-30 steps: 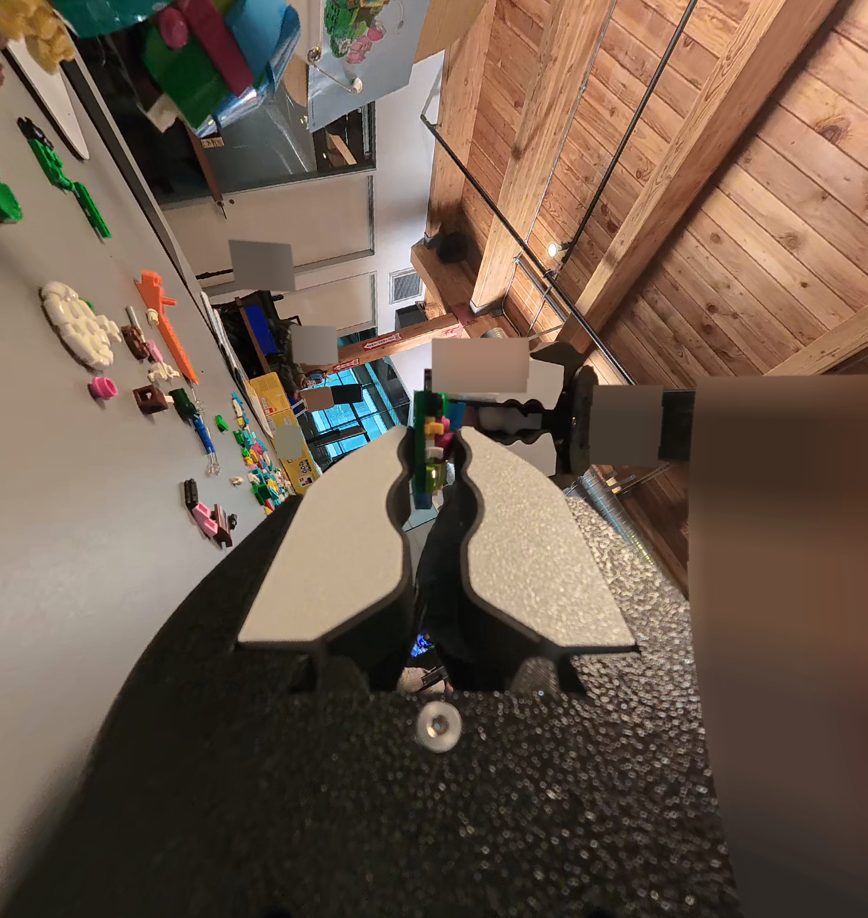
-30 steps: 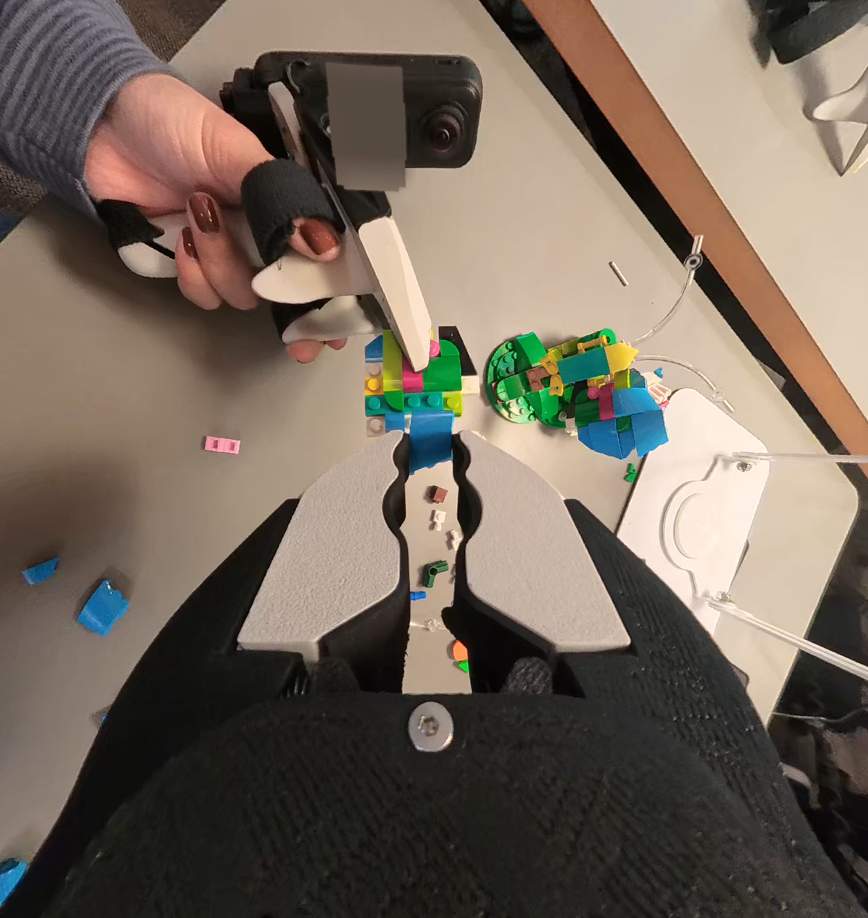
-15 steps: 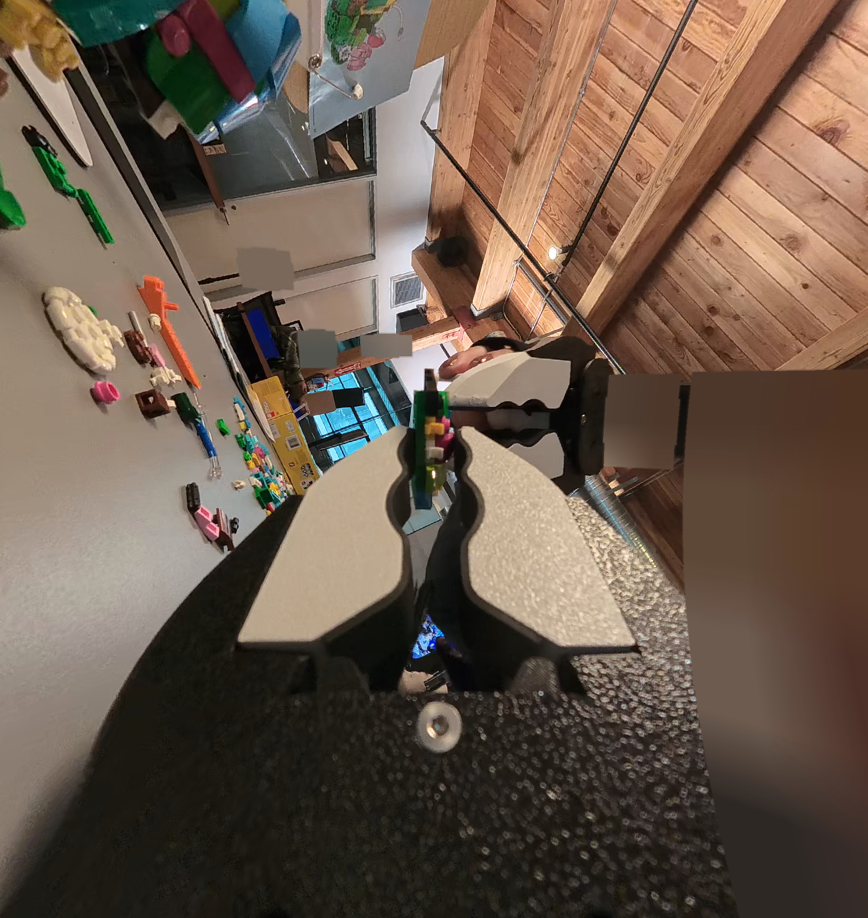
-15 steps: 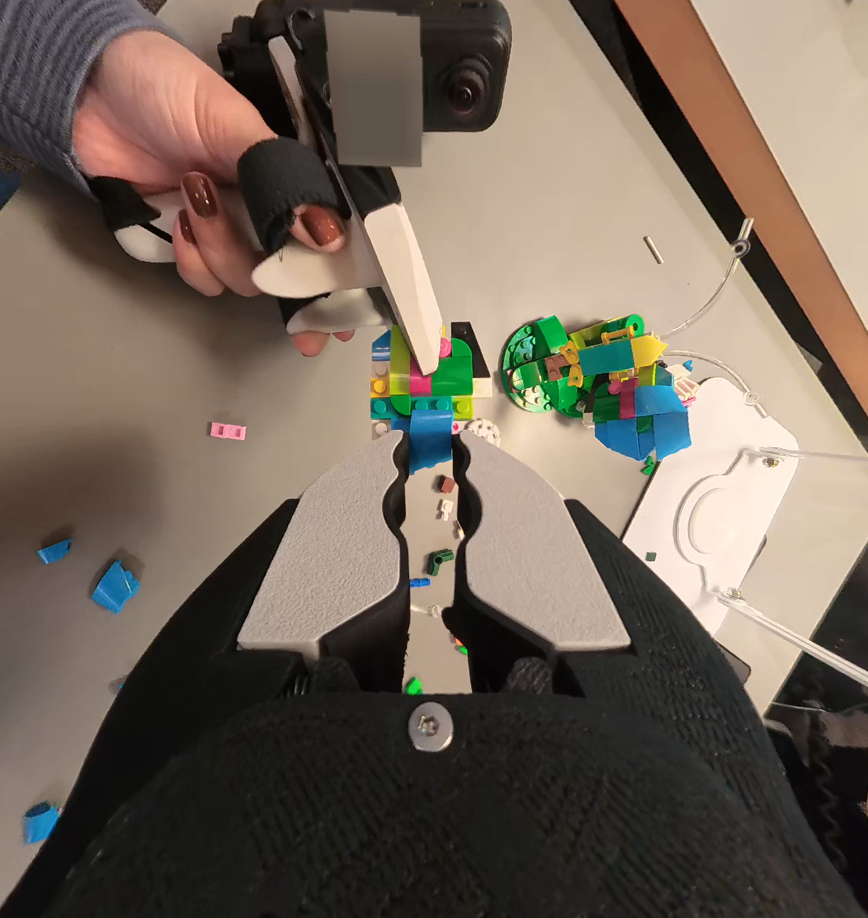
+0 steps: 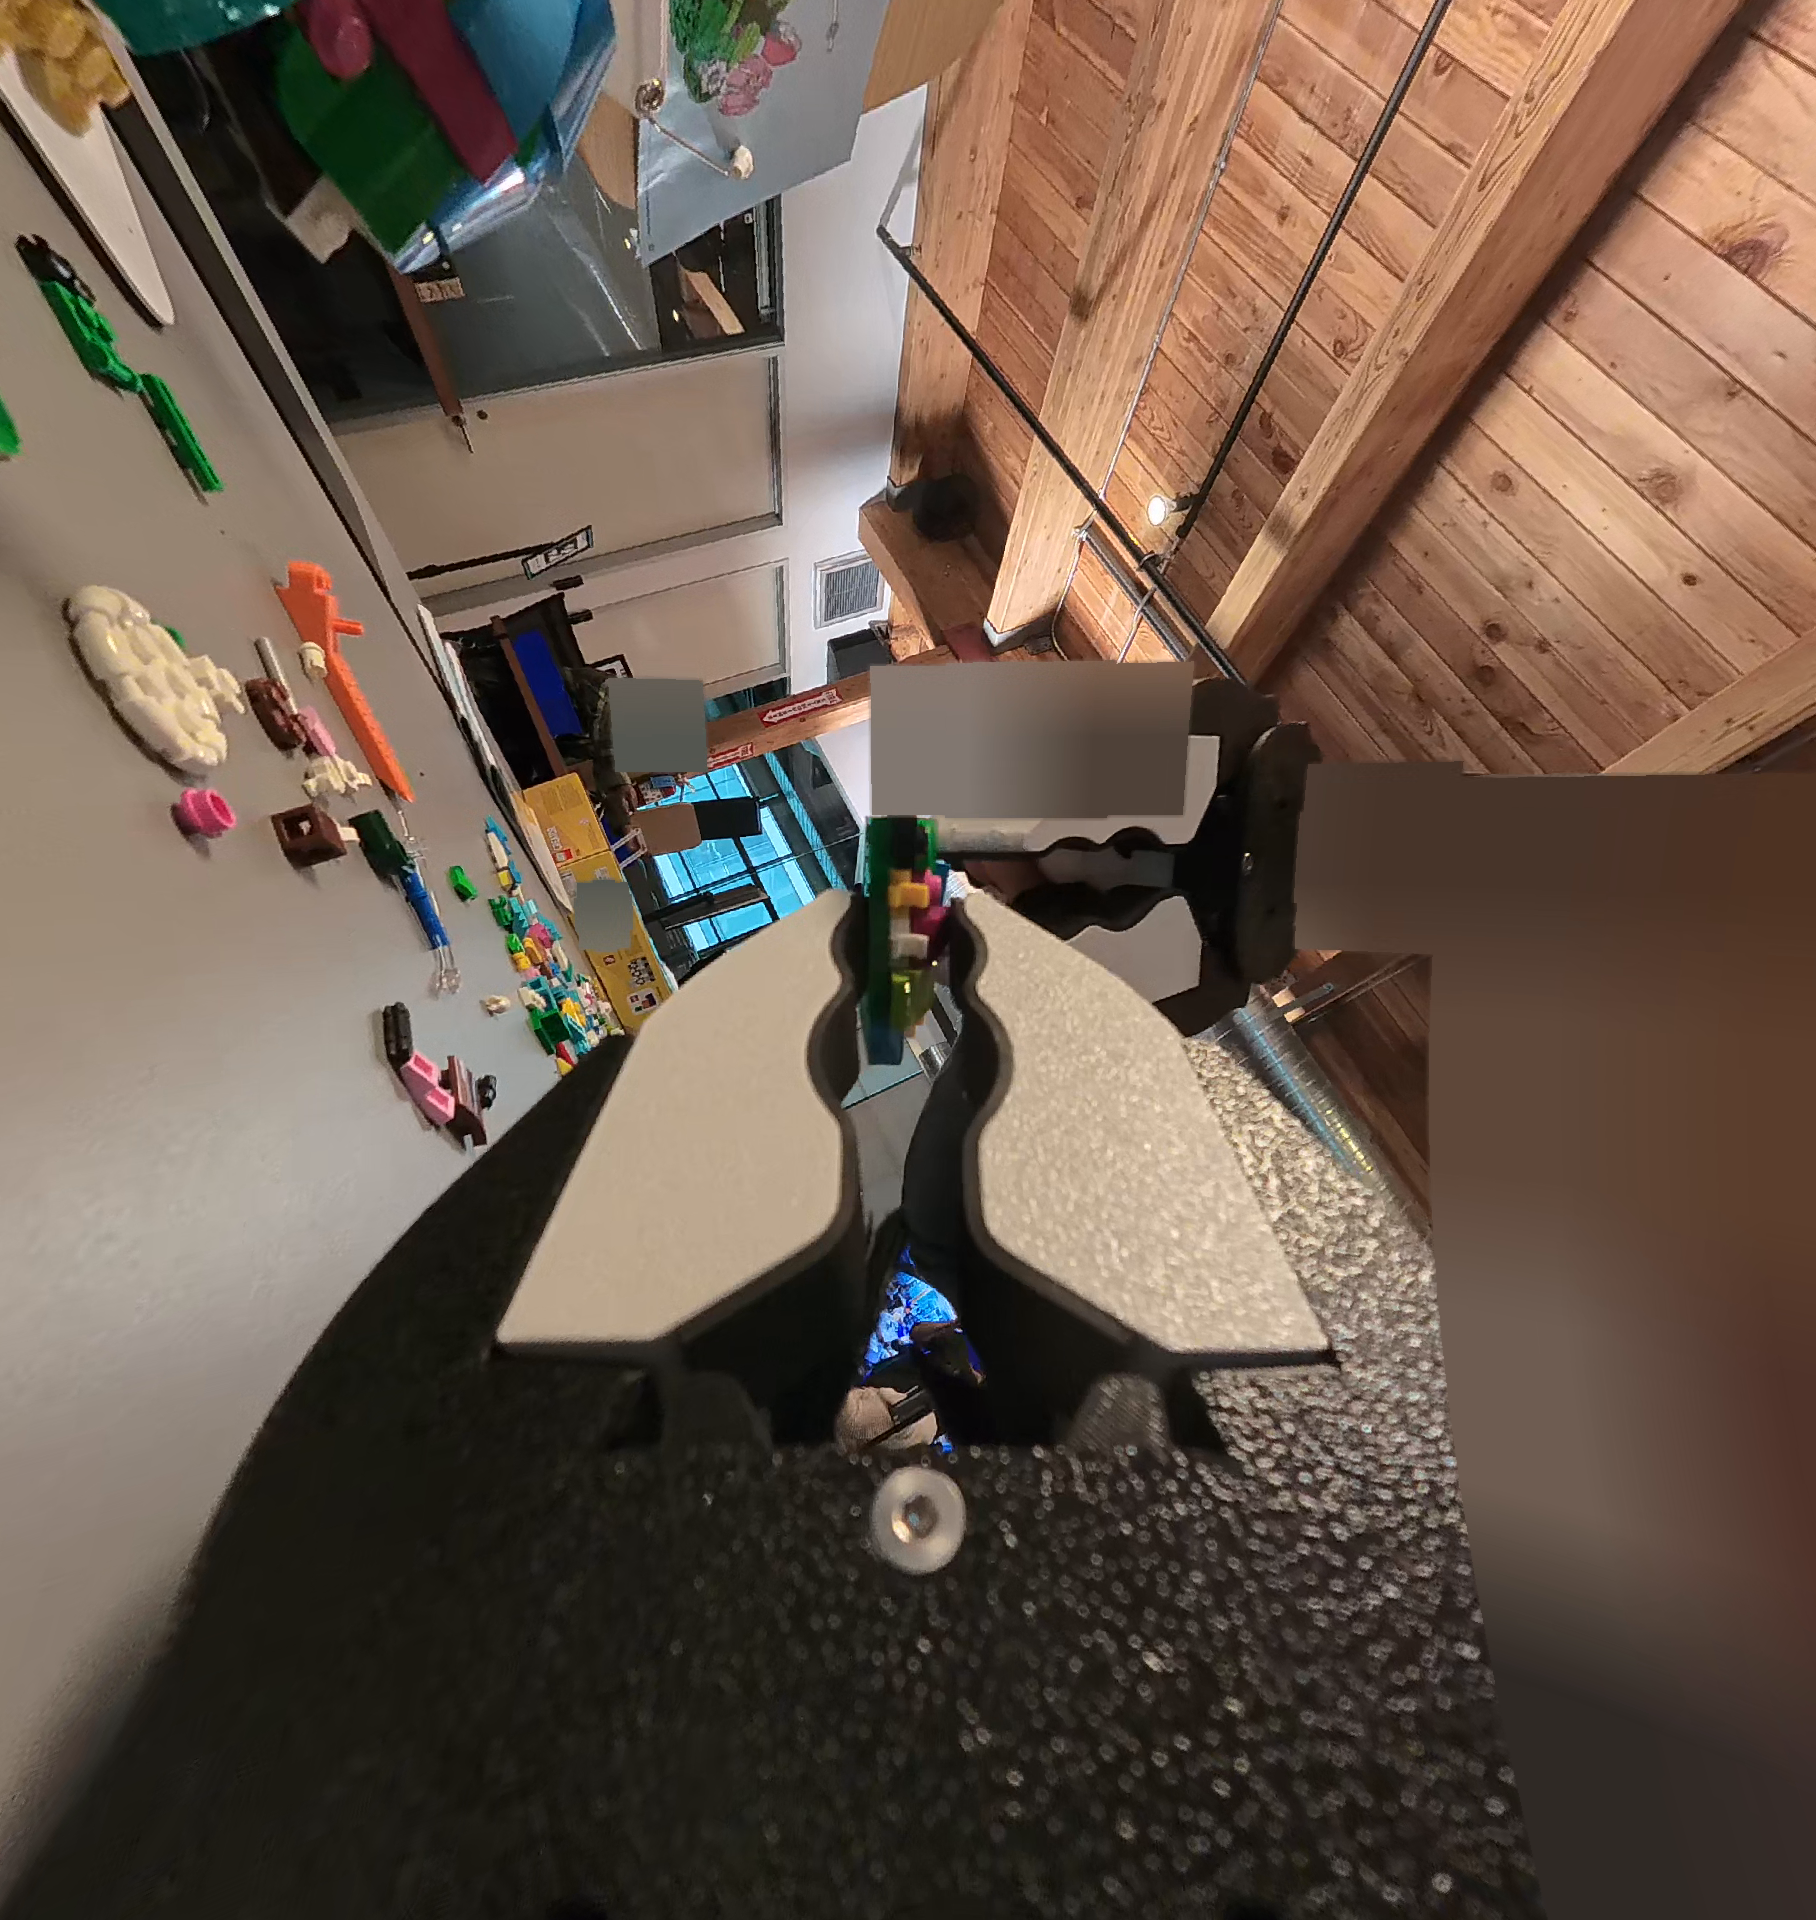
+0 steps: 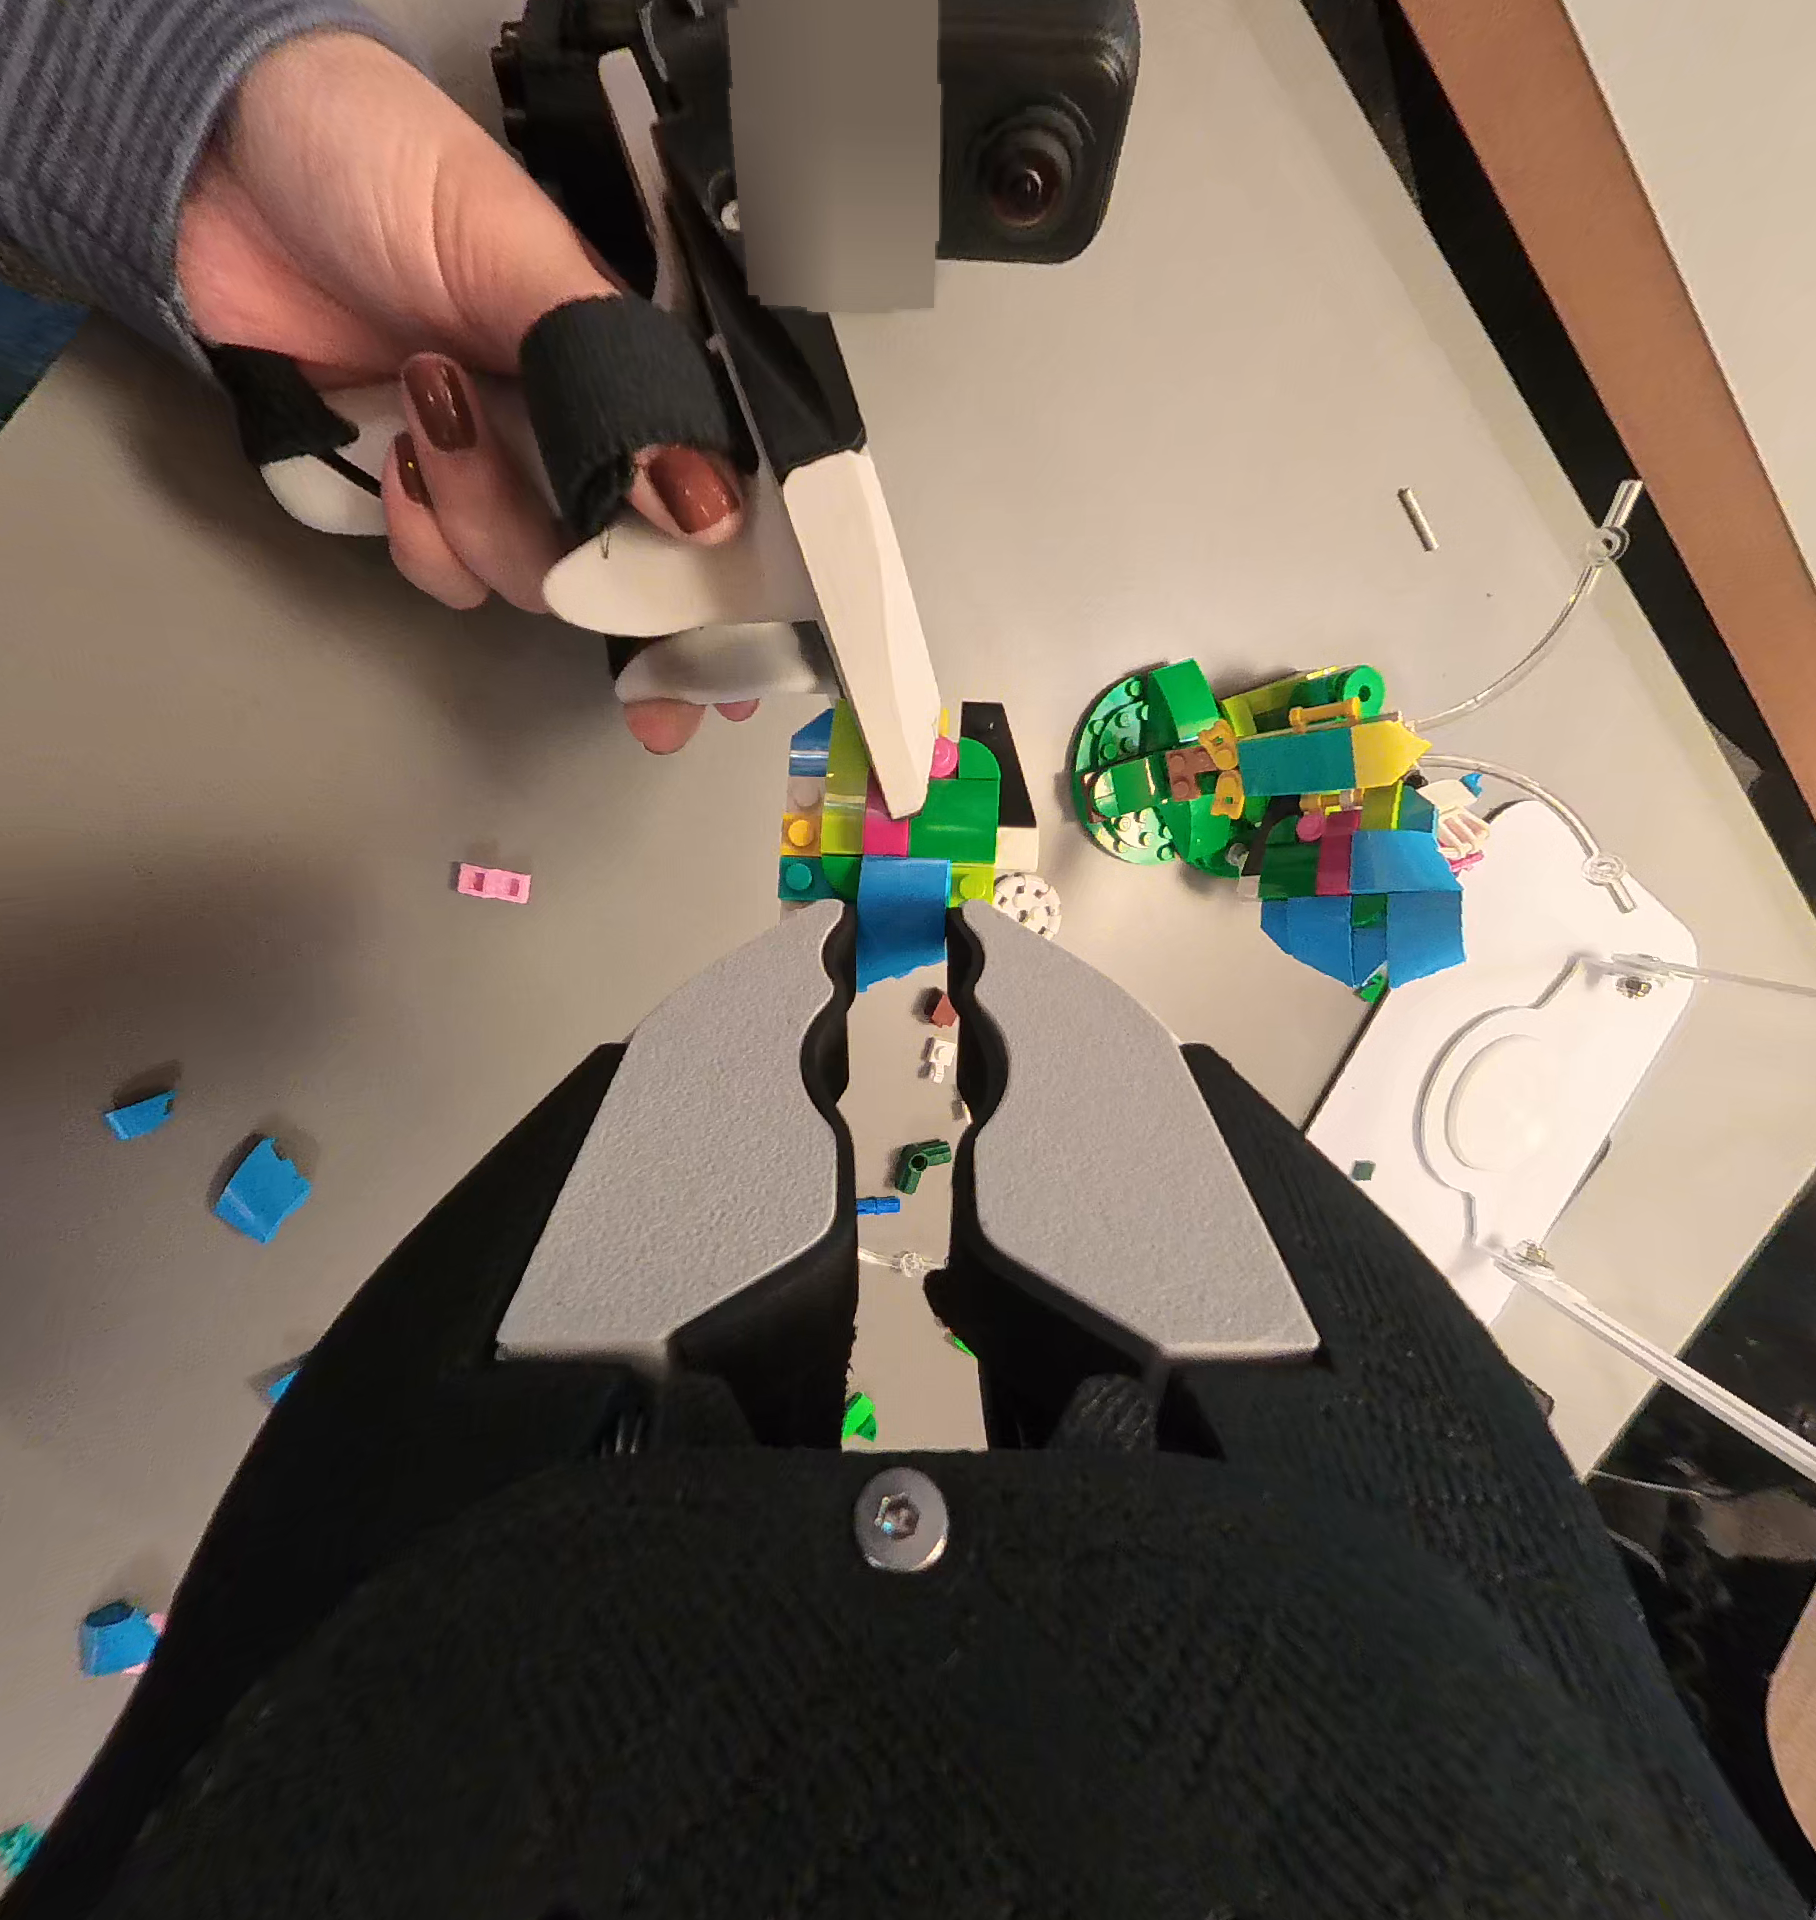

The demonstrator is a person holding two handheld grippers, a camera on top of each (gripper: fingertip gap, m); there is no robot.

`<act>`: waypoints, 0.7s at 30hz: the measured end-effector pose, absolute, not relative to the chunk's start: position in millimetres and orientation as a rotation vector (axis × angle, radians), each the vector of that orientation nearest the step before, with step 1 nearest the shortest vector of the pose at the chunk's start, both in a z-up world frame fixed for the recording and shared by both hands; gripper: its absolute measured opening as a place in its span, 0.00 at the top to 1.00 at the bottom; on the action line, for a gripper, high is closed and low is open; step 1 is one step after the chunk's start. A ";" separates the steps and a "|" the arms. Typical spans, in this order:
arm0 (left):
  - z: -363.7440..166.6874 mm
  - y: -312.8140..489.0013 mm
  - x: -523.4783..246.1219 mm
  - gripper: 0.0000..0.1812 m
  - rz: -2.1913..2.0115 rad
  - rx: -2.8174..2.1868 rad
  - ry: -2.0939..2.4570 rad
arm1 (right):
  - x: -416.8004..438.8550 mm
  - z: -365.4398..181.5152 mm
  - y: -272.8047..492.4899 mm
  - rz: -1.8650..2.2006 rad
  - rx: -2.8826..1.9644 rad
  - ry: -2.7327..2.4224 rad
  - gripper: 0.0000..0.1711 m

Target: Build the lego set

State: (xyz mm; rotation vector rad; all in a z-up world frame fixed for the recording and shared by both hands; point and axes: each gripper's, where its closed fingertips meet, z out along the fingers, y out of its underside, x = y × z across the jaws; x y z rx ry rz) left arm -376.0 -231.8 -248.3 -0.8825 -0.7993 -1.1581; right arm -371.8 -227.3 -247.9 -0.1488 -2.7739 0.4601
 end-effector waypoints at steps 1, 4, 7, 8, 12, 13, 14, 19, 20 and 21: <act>-248.3 -231.7 -375.6 0.92 -1.160 -0.885 -0.798 | -371.5 -248.6 -227.1 0.455 -0.153 -2.781 0.92; -248.6 -231.0 -375.0 0.92 -1.161 -0.890 -0.798 | -370.8 -249.6 -226.2 0.444 -0.168 -2.798 0.92; -247.2 -232.1 -375.4 0.92 -1.174 -0.875 -0.793 | -371.4 -247.7 -227.2 0.450 -0.176 -2.793 0.92; -247.1 -232.1 -375.3 0.92 -1.173 -0.875 -0.791 | -372.0 -247.1 -227.3 0.448 -0.180 -2.788 0.92; -246.9 -232.0 -375.1 0.92 -1.176 -0.875 -0.789 | -373.5 -245.8 -227.5 0.443 -0.194 -2.773 0.91; -246.8 -232.1 -375.0 0.92 -1.176 -0.874 -0.789 | -372.9 -245.5 -227.8 0.450 -0.197 -2.775 0.91; -246.7 -232.2 -374.9 0.92 -1.176 -0.874 -0.788 | -372.0 -245.3 -228.5 0.462 -0.198 -2.777 0.91; -246.8 -232.0 -375.1 0.92 -1.176 -0.874 -0.789 | -370.4 -244.7 -229.4 0.494 -0.198 -2.766 0.91; -246.9 -232.0 -375.2 0.92 -1.176 -0.874 -0.790 | -369.8 -244.7 -229.5 0.496 -0.197 -2.767 0.91; -247.0 -232.0 -375.2 0.92 -1.177 -0.873 -0.790 | -369.5 -244.7 -229.2 0.495 -0.195 -2.763 0.91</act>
